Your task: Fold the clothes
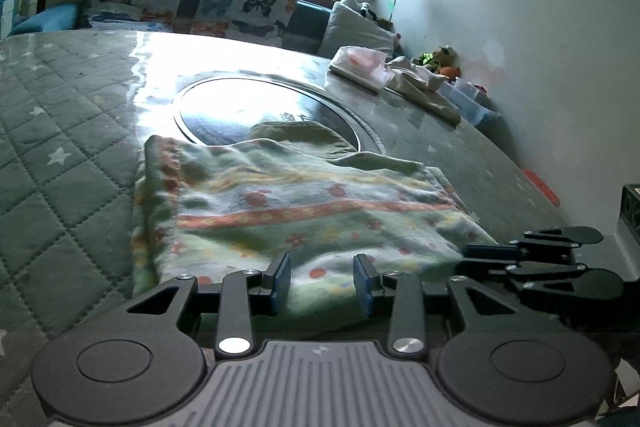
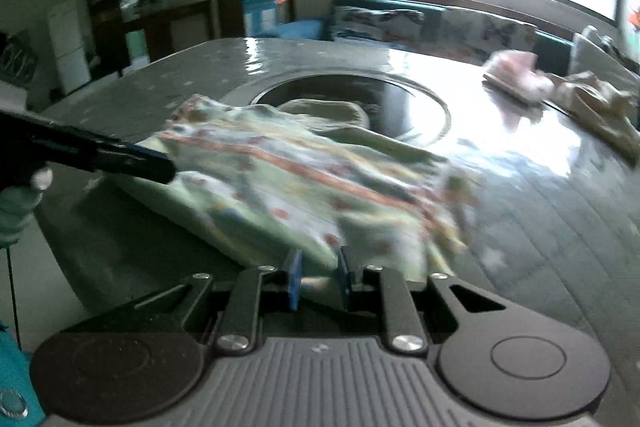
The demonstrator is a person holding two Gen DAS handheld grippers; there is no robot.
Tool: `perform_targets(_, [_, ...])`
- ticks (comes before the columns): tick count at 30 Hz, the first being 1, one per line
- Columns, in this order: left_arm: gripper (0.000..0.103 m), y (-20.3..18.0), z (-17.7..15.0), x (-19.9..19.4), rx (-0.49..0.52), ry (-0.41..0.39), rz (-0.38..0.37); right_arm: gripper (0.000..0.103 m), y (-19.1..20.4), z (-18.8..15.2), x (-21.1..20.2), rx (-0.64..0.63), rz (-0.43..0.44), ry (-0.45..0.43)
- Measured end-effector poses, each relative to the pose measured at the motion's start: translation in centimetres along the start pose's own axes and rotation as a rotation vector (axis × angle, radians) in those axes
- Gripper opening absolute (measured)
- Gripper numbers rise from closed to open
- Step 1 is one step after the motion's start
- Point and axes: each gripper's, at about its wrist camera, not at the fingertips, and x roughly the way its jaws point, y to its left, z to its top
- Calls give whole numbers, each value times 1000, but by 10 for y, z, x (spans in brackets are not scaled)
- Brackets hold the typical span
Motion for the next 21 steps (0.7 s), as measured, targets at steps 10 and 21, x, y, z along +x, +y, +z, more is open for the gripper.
perform_targets(10, [38, 24, 9, -10, -53, -3, 59, 19, -13, 9, -16, 20, -27, -23])
perform_targets(21, [41, 55, 48, 18, -52, 6, 154, 30, -27, 27, 29, 67, 3, 14])
